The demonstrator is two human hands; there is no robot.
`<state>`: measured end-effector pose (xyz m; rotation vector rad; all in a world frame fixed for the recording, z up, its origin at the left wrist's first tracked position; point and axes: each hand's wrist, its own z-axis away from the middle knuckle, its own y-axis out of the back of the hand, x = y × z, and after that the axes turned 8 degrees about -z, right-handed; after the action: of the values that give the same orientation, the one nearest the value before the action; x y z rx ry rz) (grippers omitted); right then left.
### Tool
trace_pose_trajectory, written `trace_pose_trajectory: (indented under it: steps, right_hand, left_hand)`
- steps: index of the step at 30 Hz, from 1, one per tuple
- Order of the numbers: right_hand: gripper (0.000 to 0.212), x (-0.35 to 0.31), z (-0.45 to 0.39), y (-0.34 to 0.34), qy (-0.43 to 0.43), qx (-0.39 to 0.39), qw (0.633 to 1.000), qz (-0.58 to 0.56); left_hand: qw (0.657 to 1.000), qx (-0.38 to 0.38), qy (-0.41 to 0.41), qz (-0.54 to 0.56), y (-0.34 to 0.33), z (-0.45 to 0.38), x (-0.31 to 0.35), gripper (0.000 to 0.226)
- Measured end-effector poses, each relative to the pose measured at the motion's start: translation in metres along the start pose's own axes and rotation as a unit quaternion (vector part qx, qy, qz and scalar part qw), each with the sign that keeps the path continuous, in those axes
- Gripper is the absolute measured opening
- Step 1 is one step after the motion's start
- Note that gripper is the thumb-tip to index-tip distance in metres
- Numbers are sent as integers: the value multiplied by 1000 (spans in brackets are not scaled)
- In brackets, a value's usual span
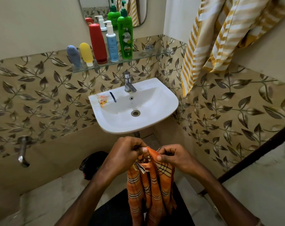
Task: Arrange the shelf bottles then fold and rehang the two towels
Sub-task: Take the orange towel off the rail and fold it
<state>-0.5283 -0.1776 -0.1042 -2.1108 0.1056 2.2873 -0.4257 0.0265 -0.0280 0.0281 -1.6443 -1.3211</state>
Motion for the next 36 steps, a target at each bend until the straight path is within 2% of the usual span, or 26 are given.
trace_pose_trajectory:
  steps: [3,8,11,14,16,19,21,24,27,29,36]
  right_hand:
    - [15,6,4,4,-16,10,1000,-1]
    - [22,10,5,11,-21,33,999,3]
    - [21,9,4,12,-17,40,999,18]
    - [34,6,4,9,-9,43,999,26]
    - [38,3,3,5,2,44,999,26]
    - [27,-3,1,-3,16,33,998,44]
    - [20,-8,-3,-10,23,21,998,60]
    - [22,-12,-8,-16,29,16,997,69]
    - [25,-16,-8,-14,37,20,997,58]
    - [23,-19,-6,-12,39,11,998,48]
    - [12,-18,2,-8,26,1,999,25]
  left_hand:
    - [1000,2,6,19,6,1,-2,11]
    - [999,-2,23,36,11,5,-6,19]
    - [1000,-7,26,17,14,5,-11,18]
    - [999,11,41,-20,14,0,-19,20]
    - [996,30,56,-55,10,-2,-21,12]
    - [994,14,49,-97,-2,-1,-17,47]
    - [997,-12,28,-75,-9,2,-12,57]
    - [998,-61,-14,-13,-15,3,-6,41]
    - [997,-67,-15,-18,-14,0,-4,17]
    - [998,-64,-4,-29,-13,-1,-2,8]
    - [998,-45,-8,-35,-8,1,2,10]
